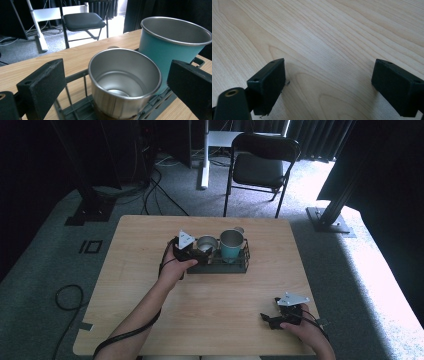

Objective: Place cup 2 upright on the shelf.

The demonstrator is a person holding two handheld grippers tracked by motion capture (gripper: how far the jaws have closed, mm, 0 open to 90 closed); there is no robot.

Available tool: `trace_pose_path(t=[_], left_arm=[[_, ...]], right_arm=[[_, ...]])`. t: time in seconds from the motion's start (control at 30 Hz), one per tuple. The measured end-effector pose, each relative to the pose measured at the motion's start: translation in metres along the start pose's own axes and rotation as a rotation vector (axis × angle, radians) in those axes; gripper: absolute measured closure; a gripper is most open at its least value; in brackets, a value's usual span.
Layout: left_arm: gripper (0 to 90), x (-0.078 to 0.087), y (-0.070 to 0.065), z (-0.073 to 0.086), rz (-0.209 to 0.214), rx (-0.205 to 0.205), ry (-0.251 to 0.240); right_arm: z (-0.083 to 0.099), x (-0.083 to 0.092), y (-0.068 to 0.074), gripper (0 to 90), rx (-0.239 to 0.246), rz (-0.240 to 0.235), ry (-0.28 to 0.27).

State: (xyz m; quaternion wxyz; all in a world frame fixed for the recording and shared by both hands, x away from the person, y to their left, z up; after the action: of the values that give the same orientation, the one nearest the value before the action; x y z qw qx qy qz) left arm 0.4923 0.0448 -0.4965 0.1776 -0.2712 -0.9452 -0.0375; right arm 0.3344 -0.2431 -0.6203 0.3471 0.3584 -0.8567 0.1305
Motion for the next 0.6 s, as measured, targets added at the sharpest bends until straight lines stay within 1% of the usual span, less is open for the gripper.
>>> trace_pose_path(t=[0.07, 0.23, 0.5, 0.6], left_arm=[[2.7, 0.004, 0.003, 0.001, 0.001, 0.008, -0.003], [2.7, 0.014, 0.014, 0.002, -0.022, 0.023, -0.010], [2.7, 0.029, 0.031, 0.004, -0.054, 0.026, -0.014], [2.7, 0.034, 0.036, 0.006, -0.060, 0.023, -0.008]], right_arm=[[0.000, 0.000, 0.000, 11.5, 0.001, 0.000, 0.000], [0.000, 0.000, 0.000, 11.5, 0.001, 0.000, 0.000], [0.000, 0.000, 0.000, 11.5, 0.001, 0.000, 0.000], [0.000, 0.000, 0.000, 11.5, 0.000, 0.000, 0.000]])
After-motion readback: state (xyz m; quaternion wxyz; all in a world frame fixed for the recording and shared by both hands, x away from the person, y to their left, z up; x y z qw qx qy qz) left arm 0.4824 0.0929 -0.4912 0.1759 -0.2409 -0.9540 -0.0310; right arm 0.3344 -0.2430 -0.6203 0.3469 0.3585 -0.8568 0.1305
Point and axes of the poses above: each handheld gripper's, and its own axes: x roughly backward along the jaws, z roughly out of its underside, y roughly to its left, the point moved 9 cm from there along -x, roughly forward along the jaws, and after that the axes turned 2 degrees about -z, right-handed, at the moved point
